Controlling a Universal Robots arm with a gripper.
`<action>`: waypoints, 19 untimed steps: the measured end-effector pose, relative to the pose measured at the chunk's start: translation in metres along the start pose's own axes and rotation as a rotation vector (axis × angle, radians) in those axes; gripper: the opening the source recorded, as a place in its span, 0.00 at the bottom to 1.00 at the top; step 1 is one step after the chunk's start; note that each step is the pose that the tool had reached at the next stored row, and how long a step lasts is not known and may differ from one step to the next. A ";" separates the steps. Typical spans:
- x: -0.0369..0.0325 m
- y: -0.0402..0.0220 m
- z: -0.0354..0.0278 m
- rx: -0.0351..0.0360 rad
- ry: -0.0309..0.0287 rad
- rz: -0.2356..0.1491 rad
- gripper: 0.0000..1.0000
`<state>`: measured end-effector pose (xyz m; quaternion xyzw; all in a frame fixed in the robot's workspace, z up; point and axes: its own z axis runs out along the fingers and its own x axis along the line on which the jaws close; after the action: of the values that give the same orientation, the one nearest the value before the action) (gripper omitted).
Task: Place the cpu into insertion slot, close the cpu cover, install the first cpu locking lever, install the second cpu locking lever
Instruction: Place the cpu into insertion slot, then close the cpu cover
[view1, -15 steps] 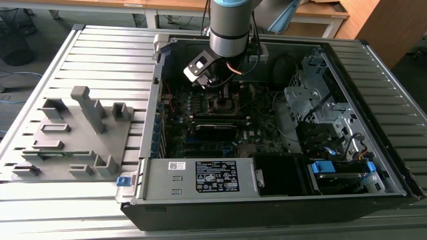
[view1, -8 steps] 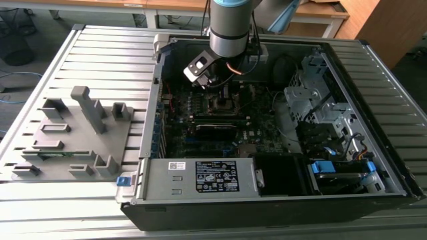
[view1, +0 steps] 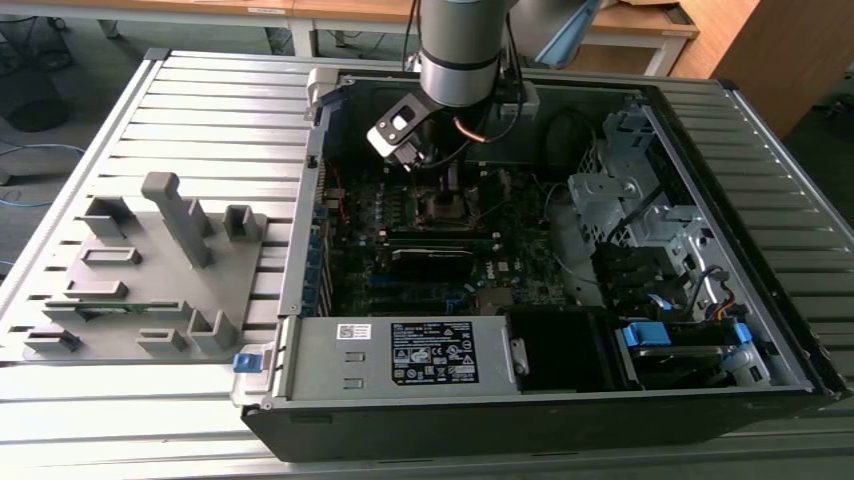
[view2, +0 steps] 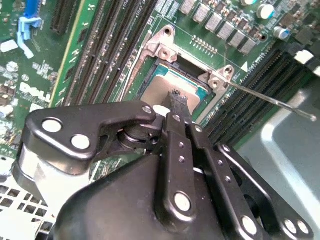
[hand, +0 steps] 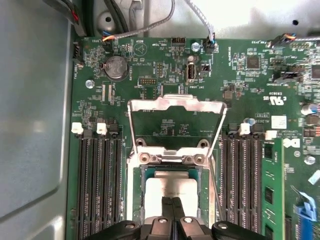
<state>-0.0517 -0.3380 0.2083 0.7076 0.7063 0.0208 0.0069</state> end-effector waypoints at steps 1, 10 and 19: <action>0.0000 0.0001 -0.0027 0.0000 0.0000 0.000 0.11; 0.0003 0.0006 -0.0169 0.0001 -0.0001 0.000 0.11; 0.0004 0.0008 -0.0212 0.0001 -0.0001 0.000 0.11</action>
<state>-0.0517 -0.3380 0.2295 0.7076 0.7063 0.0207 0.0069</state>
